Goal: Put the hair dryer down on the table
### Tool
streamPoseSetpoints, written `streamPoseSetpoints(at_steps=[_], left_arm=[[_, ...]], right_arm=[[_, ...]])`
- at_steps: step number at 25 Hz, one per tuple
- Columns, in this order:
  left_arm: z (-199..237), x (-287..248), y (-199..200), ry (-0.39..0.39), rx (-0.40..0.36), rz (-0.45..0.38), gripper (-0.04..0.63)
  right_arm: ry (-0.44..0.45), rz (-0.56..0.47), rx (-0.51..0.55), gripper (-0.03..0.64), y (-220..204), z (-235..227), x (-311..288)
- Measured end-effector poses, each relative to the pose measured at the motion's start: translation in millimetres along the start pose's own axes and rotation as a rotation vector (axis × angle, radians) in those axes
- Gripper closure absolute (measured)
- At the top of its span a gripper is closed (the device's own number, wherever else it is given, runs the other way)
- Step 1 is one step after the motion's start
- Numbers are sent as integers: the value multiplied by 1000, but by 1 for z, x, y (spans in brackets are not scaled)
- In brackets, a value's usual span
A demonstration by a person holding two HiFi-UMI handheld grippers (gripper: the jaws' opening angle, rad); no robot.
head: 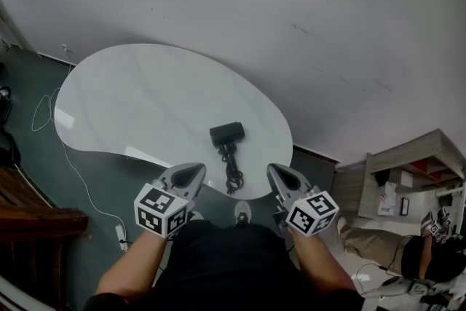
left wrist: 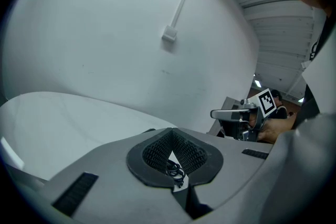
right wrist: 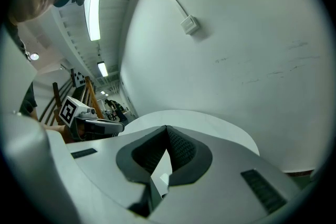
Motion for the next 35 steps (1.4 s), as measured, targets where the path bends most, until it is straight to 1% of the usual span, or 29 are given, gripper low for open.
streamPoseSetpoints(at_steps=[4,11,26,35], left_arm=[[-1,0,1,0,-1,-1,584],[0,-2,1,6,-16,3,584],[2,-4,7,12,-4,-7,584],[5,-5,8,16,-9,-4,584]], right_arm=[[2,0,12,609,1,0,0],[14,3,0,609,0,1,-3],[31,11,4,609,0,3,-12],[34,20,0,609,0,2,-15]])
Point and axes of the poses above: the fingertips, and each gripper's own axes: x backward along the fingers, z to its left, y out of its top, the point moved 1 cm from there along x, backward along the fingers, and after that the axes turned 12 degrees about x, right-handed, at the moved point
